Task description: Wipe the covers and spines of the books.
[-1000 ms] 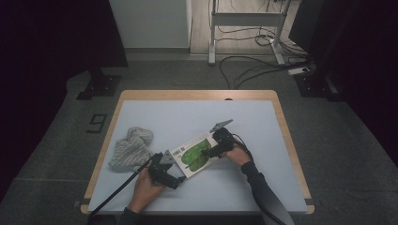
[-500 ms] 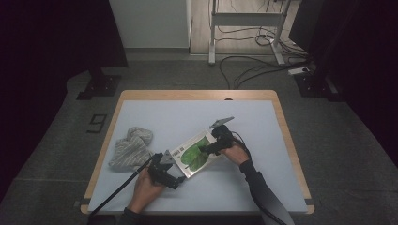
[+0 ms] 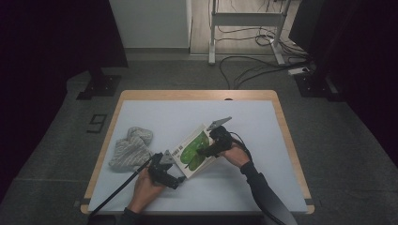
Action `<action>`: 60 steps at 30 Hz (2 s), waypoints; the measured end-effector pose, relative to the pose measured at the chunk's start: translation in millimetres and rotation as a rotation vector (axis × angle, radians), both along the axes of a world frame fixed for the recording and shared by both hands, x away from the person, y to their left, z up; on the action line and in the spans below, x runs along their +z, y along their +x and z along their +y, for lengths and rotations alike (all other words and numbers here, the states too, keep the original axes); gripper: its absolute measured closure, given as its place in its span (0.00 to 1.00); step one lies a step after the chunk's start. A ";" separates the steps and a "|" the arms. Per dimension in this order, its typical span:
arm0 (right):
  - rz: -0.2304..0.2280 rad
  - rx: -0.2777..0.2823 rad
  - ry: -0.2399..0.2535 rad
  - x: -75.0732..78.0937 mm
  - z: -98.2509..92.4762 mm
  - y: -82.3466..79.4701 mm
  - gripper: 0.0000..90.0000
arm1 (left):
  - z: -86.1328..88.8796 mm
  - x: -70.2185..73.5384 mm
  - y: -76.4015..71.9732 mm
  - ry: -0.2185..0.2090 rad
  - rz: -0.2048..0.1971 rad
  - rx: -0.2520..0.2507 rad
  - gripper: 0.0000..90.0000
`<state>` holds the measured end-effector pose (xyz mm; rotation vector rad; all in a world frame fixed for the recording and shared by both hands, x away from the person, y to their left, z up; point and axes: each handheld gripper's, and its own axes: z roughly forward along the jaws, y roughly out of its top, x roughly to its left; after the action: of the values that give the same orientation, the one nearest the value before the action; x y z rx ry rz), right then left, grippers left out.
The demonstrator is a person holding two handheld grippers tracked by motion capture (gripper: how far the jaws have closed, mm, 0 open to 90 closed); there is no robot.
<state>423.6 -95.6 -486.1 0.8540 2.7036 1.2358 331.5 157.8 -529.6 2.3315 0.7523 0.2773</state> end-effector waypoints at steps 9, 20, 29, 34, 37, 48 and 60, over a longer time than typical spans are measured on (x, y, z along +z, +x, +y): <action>-0.003 0.045 -0.050 1.9 -12.2 8.8 0.21 | -0.1 -0.1 0.1 -0.002 0.001 0.000 0.00; -0.015 0.057 -0.074 8.6 -29.7 10.3 0.40 | -0.1 0.2 -0.3 0.002 -0.002 0.000 0.00; -0.013 0.047 -0.080 6.7 -35.0 6.9 0.48 | 0.3 0.2 0.0 -0.001 0.001 -0.001 0.00; -0.019 0.049 -0.064 9.1 -40.0 3.2 0.52 | 0.8 0.7 0.0 -0.002 0.004 0.000 0.00; -0.022 0.051 -0.061 10.8 -42.9 0.0 0.54 | 1.1 1.2 -0.2 0.000 0.007 0.001 0.00; -0.048 0.052 -0.029 11.0 -55.1 -13.5 0.61 | 2.3 5.6 -1.1 -0.017 0.030 -0.001 0.02; -0.048 0.041 0.009 2.9 -69.0 -25.2 0.66 | 3.9 12.0 1.3 -0.065 0.042 0.008 0.03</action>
<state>398.4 -164.6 -483.2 0.7626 2.6930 1.2611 332.8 161.7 -517.5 2.2797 0.7794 0.2055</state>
